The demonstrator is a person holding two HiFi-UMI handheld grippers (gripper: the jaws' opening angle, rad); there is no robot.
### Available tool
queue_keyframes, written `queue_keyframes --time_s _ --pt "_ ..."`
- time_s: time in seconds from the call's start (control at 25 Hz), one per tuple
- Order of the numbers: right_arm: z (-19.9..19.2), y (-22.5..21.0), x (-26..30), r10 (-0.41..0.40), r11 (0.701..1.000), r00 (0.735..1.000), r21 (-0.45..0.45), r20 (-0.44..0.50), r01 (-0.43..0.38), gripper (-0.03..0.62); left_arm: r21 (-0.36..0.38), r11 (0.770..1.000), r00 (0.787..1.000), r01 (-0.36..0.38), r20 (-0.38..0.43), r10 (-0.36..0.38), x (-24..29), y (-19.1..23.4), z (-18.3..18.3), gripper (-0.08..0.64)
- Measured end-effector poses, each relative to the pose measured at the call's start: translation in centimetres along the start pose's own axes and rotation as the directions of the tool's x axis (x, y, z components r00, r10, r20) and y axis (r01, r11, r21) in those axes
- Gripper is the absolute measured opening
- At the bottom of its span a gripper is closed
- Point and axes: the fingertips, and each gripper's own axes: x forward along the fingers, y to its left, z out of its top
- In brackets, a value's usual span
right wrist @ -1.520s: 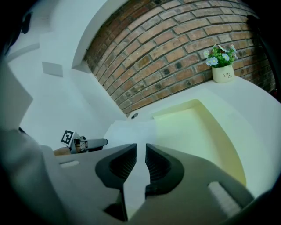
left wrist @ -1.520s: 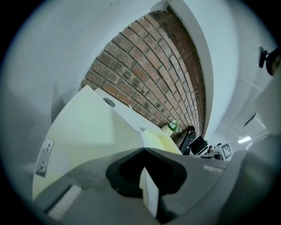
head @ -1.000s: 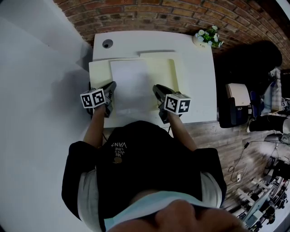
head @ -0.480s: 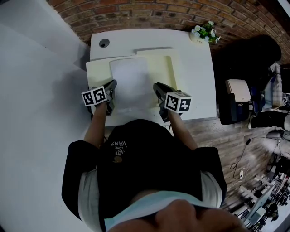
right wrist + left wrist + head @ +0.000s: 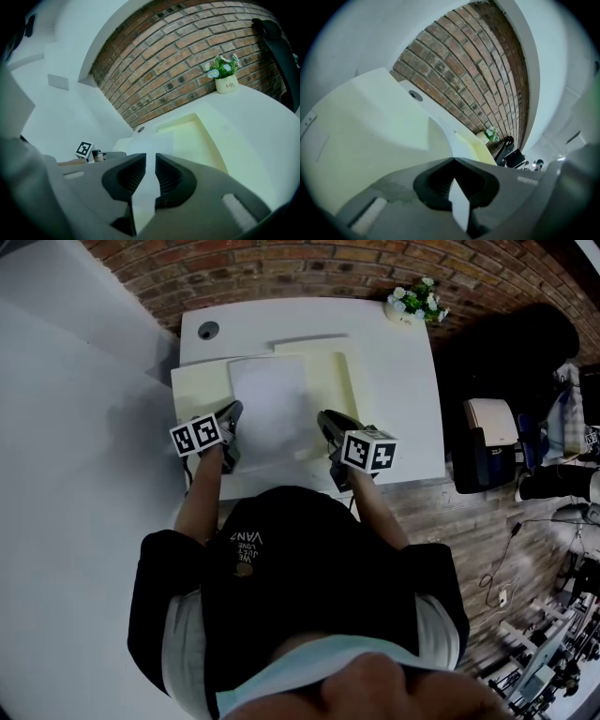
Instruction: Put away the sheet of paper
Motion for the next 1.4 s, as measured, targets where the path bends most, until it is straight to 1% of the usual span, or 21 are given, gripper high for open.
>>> queue_keyframes --time_s 0.28,0.44,0.84,1.2,1.4 --pt "0.1 -1.0 -1.2 -0.012 1.000 1.000 -0.002 0.007 0.012 0.060 -0.034 0.999 1.000 -0.008 0.021 0.009 0.5 -0.1 0.3 0.000" --pt "0.1 -1.3 -1.7 -0.006 1.000 1.000 0.004 0.008 0.006 0.060 -0.034 0.999 1.000 -0.010 0.024 0.011 0.7 -0.4 0.4 0.000" --pt "0.2 -2.1 -2.6 -0.004 1.000 1.000 0.004 0.003 0.004 0.060 -0.050 0.999 1.000 0.009 0.007 -0.008 2.2 -1.9 -0.7 0.000" --pt "0.3 -3.4 -3.4 -0.018 1.000 1.000 0.006 0.002 0.018 0.060 -0.088 0.996 0.999 0.033 0.017 -0.032 4.0 -3.2 -1.4 0.000" --pt "0.7 -4.0 -3.8 -0.017 1.000 1.000 0.005 0.003 0.017 0.060 -0.094 0.995 0.999 0.040 0.011 -0.039 5.0 -3.9 -1.8 0.000"
